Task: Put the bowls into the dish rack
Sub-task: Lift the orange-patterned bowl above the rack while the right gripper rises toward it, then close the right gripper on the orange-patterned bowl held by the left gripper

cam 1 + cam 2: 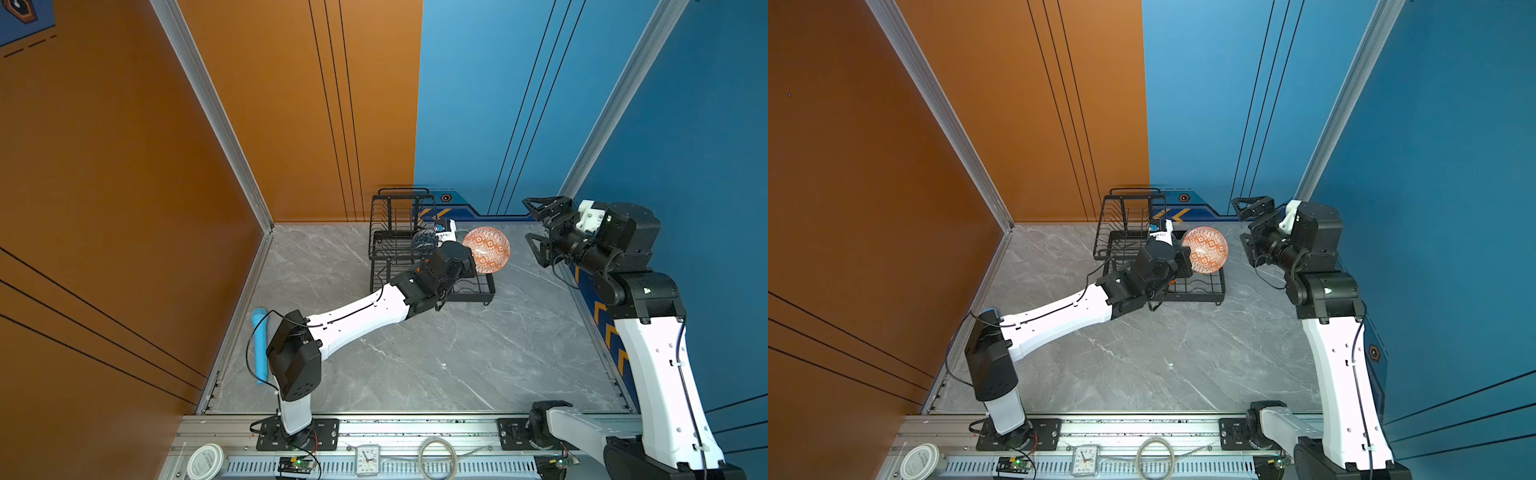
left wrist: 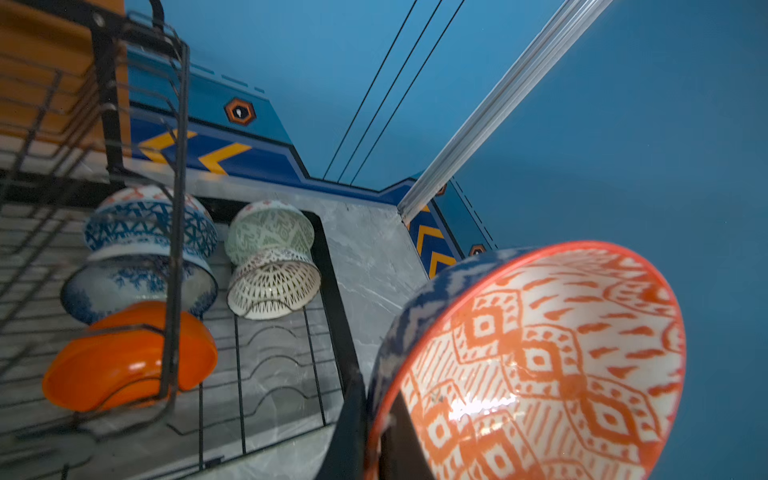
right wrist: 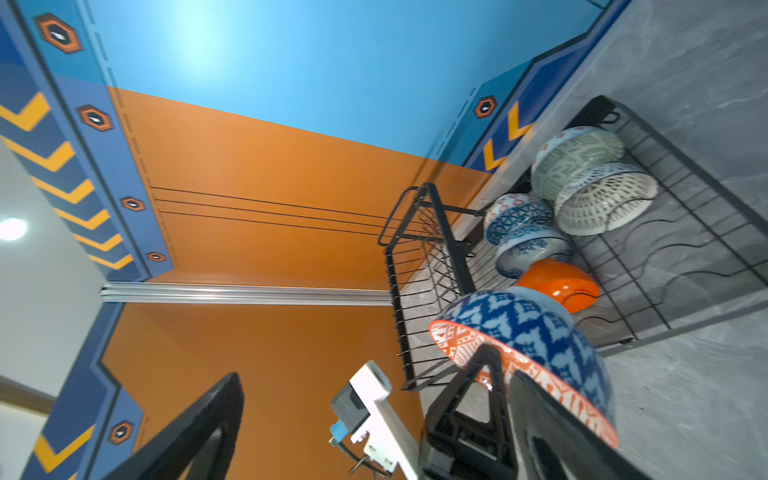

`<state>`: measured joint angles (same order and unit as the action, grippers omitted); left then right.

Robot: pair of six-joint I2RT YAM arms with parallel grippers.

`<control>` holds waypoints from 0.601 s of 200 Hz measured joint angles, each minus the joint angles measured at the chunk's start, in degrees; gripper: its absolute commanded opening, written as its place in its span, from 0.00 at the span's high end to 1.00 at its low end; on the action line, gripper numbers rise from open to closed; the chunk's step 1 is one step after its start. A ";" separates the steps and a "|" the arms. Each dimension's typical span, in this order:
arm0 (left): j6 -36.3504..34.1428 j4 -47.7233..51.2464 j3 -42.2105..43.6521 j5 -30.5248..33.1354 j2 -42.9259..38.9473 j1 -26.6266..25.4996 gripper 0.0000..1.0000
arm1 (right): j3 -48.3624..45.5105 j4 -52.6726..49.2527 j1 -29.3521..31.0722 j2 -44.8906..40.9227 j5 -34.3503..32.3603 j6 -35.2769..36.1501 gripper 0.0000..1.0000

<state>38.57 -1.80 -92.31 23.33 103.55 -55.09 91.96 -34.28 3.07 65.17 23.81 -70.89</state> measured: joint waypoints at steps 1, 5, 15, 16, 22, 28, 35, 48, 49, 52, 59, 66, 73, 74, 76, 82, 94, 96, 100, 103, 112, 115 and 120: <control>-0.15 -0.13 0.04 0.11 0.00 0.02 1.00 | 0.22 0.15 0.11 0.11 0.07 -0.07 0.00; -1.16 -0.81 0.13 0.59 -0.02 0.02 1.00 | 0.79 0.66 0.37 0.31 0.15 -0.35 0.00; -3.63 -2.27 0.26 1.79 -0.04 0.26 1.00 | 2.08 2.19 1.60 1.07 0.22 -1.03 0.00; -3.98 -2.54 0.28 1.92 -0.04 0.31 1.00 | 2.25 2.38 1.81 1.18 0.26 -1.11 0.00; -5.38 -3.50 0.37 2.56 -0.07 0.35 1.00 | 2.80 3.06 2.75 1.66 0.24 -1.27 0.00; -6.75 -4.48 0.42 3.26 -0.07 0.50 1.00 | 3.37 3.52 3.74 2.16 0.22 -1.42 0.00; -8.57 -5.53 0.46 4.15 -0.11 0.68 1.00 | 3.91 4.11 4.87 2.82 0.20 -1.60 0.00; -11.63 -7.74 0.90 6.10 -0.50 0.74 1.00 | 4.68 5.05 7.17 4.17 0.00 -1.73 0.00; -11.82 -7.85 0.94 6.21 -0.52 0.74 1.00 | 4.70 5.09 7.26 4.24 -0.02 -1.75 0.00; -12.55 -8.37 1.09 6.75 -0.72 0.79 1.00 | 4.79 5.27 7.69 4.50 -0.02 -1.90 0.01; -14.05 -9.27 1.42 7.82 -1.11 0.90 1.00 | 4.85 5.75 8.74 5.09 -0.11 -2.29 0.04; -15.67 -10.14 1.57 9.07 -1.49 0.92 1.00 | 4.83 6.03 9.68 5.57 -0.31 -2.95 0.05; -17.42 -11.15 1.66 10.34 -1.77 0.96 1.00 | 4.66 6.58 10.60 5.95 -0.74 -3.74 0.06; -17.79 -11.39 1.68 10.62 -1.81 1.01 1.00 | 4.57 6.73 10.80 6.01 -0.87 -3.78 0.06; -18.12 -11.56 1.68 10.84 -1.90 1.01 1.00 | 4.50 6.88 10.97 6.05 -1.01 -3.98 0.06; -19.71 -12.46 1.75 12.15 -2.16 1.05 1.00 | 4.00 7.50 11.74 6.21 -1.51 -4.61 0.07; -22.43 -14.58 2.23 14.97 -2.78 1.11 1.00 | 3.23 8.41 13.03 6.49 -2.51 -5.64 0.09; -22.84 -14.91 2.34 15.39 -2.91 1.16 1.00 | 3.19 8.57 13.27 6.56 -2.78 -5.79 0.09; -23.67 -15.43 2.51 16.37 -3.17 1.16 1.00 | 3.10 8.72 13.62 6.78 -3.08 -6.12 0.09; -24.30 -15.85 2.71 16.87 -3.34 1.16 1.00 | 3.10 8.87 13.88 6.93 -3.23 -6.27 0.09; -26.08 -17.14 3.19 18.58 -3.87 1.22 1.00 | 3.08 9.57 14.64 7.58 -3.85 -7.06 0.10; -26.82 -17.51 3.28 19.15 -4.00 1.27 1.00 | 3.08 9.81 14.88 7.85 -4.13 -7.17 0.10; -27.98 -18.18 3.37 19.96 -4.13 1.29 1.00 | 3.08 10.10 15.23 8.22 -4.46 -7.41 0.10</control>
<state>10.59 -19.99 -88.95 43.29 99.42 -53.80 95.04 -24.18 18.31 73.38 19.35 -78.30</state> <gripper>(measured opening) 0.087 0.907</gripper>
